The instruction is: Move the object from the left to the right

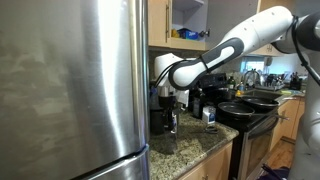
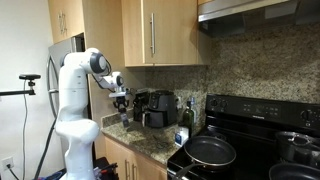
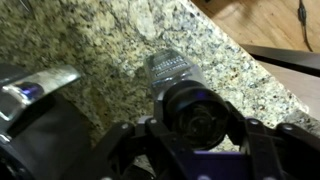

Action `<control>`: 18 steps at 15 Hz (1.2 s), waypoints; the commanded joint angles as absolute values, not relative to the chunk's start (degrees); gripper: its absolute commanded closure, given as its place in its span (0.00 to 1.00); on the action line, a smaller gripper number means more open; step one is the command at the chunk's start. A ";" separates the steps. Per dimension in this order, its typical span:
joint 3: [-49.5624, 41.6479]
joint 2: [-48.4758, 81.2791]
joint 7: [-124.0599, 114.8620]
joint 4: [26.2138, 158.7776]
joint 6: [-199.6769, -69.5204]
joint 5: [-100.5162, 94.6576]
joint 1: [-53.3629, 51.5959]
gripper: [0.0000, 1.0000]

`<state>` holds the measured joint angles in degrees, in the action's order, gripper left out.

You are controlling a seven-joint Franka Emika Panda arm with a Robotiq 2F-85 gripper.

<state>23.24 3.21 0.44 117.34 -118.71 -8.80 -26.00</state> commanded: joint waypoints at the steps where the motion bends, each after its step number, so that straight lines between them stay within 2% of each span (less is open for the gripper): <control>1: 21.67 -10.31 -5.14 128.54 -120.62 -7.83 -23.34 0.67; 2: 21.64 -11.92 -7.60 130.09 -122.54 -8.77 -22.94 0.67; 3: 22.58 -6.18 -4.77 124.10 -119.07 -8.66 -23.47 0.42; 5: 22.22 -10.24 -6.30 127.40 -119.84 -8.58 -22.63 0.42; 6: 22.23 -11.08 -6.63 128.21 -120.07 -8.56 -22.56 0.67; 17: 12.74 -16.04 -20.08 142.59 -134.85 -0.58 -11.78 0.67; 18: 13.52 -13.24 -17.30 138.45 -131.25 -1.61 -12.39 0.67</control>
